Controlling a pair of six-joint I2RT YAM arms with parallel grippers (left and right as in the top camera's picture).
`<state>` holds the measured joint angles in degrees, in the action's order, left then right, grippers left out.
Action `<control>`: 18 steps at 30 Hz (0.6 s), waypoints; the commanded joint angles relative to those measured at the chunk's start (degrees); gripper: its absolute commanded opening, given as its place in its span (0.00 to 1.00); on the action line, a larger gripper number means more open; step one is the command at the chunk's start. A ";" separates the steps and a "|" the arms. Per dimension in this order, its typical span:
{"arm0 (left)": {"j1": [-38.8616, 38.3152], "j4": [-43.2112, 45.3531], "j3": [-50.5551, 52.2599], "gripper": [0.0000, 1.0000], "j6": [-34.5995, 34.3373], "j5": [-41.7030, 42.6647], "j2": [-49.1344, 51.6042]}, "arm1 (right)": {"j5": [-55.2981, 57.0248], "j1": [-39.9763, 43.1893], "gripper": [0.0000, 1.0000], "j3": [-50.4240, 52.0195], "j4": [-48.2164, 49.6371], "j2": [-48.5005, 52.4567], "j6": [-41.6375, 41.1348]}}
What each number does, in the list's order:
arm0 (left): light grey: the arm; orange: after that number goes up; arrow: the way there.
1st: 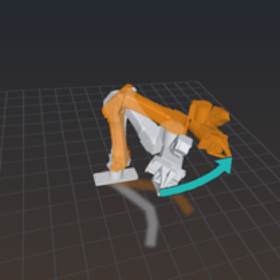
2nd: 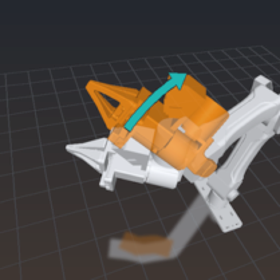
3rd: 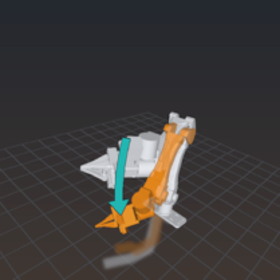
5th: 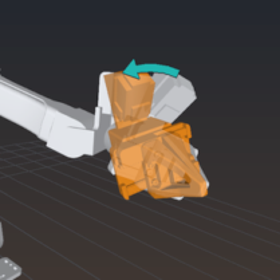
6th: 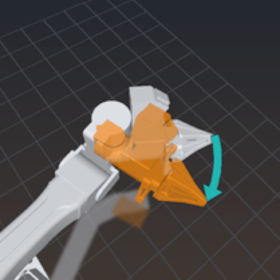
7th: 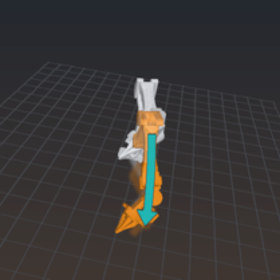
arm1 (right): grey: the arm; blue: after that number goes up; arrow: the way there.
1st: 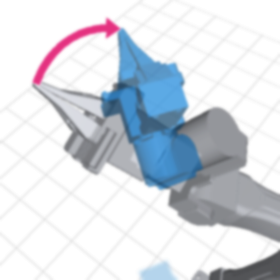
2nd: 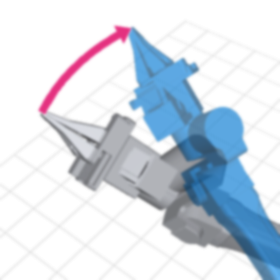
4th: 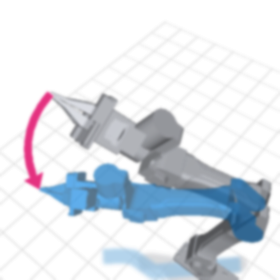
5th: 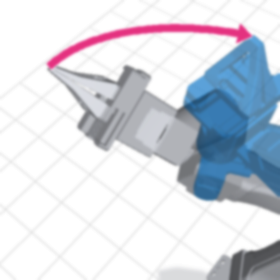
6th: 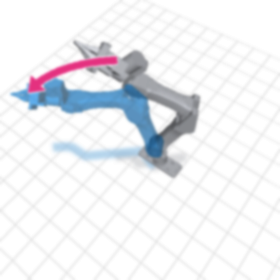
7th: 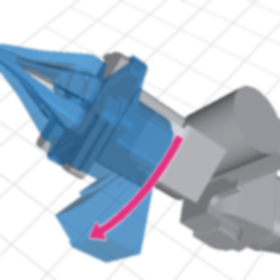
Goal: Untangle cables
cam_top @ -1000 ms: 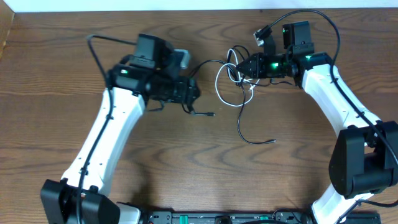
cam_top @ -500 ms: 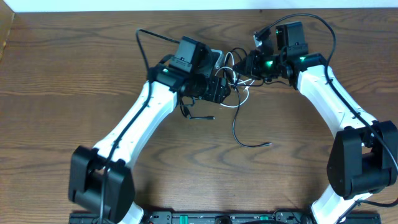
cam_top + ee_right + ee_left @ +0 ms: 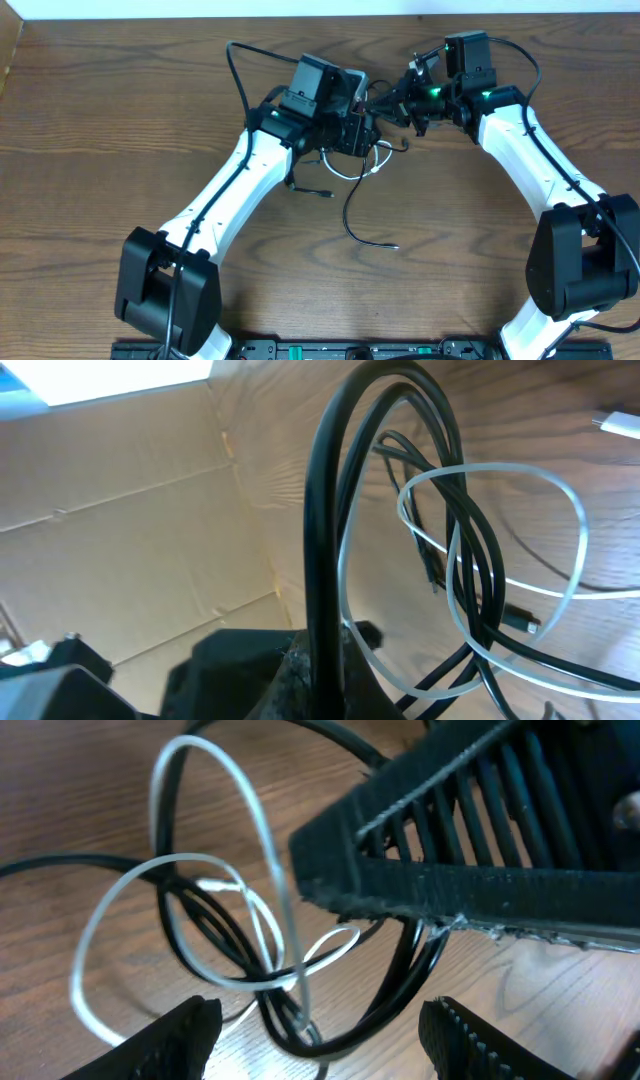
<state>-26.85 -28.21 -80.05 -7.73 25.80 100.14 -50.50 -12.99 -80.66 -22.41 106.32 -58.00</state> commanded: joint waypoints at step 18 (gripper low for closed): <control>-1.09 2.19 -0.04 0.07 -4.44 -7.15 -1.11 | -0.04 0.39 0.01 -0.66 0.85 -1.11 5.31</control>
<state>-28.69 -26.59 -80.05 -10.74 16.60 100.14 -53.43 -12.97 -80.66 -21.15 106.32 -58.22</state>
